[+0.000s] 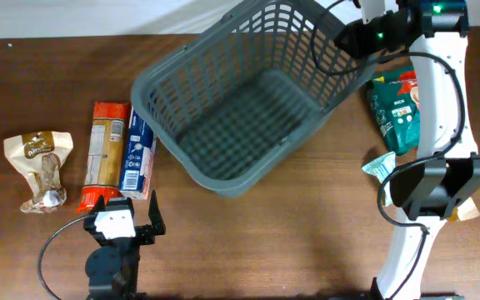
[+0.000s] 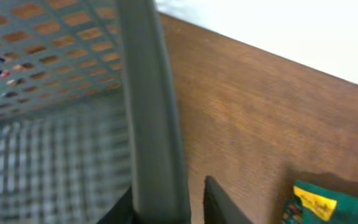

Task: Pack container
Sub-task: 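Grip the basket rim with the right gripper and drag it rightward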

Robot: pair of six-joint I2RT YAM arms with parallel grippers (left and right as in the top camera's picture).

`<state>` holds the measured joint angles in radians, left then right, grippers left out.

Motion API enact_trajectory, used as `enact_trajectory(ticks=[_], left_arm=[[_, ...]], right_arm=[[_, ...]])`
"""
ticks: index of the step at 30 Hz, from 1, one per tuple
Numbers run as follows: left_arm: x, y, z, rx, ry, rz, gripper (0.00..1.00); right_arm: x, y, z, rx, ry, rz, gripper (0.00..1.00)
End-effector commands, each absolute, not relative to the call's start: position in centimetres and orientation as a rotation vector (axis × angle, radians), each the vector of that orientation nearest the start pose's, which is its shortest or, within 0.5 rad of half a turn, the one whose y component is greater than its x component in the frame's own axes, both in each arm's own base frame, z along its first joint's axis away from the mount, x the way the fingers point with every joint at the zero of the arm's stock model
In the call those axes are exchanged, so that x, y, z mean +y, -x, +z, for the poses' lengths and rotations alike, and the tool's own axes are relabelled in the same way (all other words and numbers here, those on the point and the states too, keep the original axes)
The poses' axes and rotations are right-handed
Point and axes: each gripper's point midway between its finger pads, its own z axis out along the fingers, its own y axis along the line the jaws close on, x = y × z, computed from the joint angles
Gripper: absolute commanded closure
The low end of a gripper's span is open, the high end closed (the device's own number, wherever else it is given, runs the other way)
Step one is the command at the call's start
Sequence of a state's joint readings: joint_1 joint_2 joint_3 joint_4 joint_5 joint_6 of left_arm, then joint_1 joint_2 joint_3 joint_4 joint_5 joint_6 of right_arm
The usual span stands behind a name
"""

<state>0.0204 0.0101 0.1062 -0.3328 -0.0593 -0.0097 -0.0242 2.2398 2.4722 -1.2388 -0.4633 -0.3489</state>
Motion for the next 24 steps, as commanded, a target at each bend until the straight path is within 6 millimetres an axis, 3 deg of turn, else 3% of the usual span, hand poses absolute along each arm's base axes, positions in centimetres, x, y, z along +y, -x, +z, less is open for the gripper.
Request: enact_trajectory(ticks=[1, 5, 15, 20, 24], left_arm=[[1.7, -23.2, 14.1, 1.804, 0.087, 0.065, 0.01], [1.7, -23.2, 14.1, 1.804, 0.087, 0.065, 0.01], [1.7, -23.2, 14.1, 1.804, 0.087, 0.065, 0.01], [1.7, -23.2, 14.1, 1.804, 0.086, 0.065, 0.01], [1.7, -23.2, 14.1, 1.804, 0.087, 0.065, 0.01]], right_arm=[[7.6, -52.7, 23.7, 2.465, 0.498, 0.483, 0.84], [7.2, -52.3, 23.5, 2.511, 0.418, 0.489, 0.97], [6.0, -50.2, 24.2, 2.637, 0.033, 0.497, 0.96], [3.9, -48.4, 25.7, 2.664, -0.239, 0.389, 0.96], [3.2, -47.1, 26.3, 2.684, -0.272, 0.334, 0.96]])
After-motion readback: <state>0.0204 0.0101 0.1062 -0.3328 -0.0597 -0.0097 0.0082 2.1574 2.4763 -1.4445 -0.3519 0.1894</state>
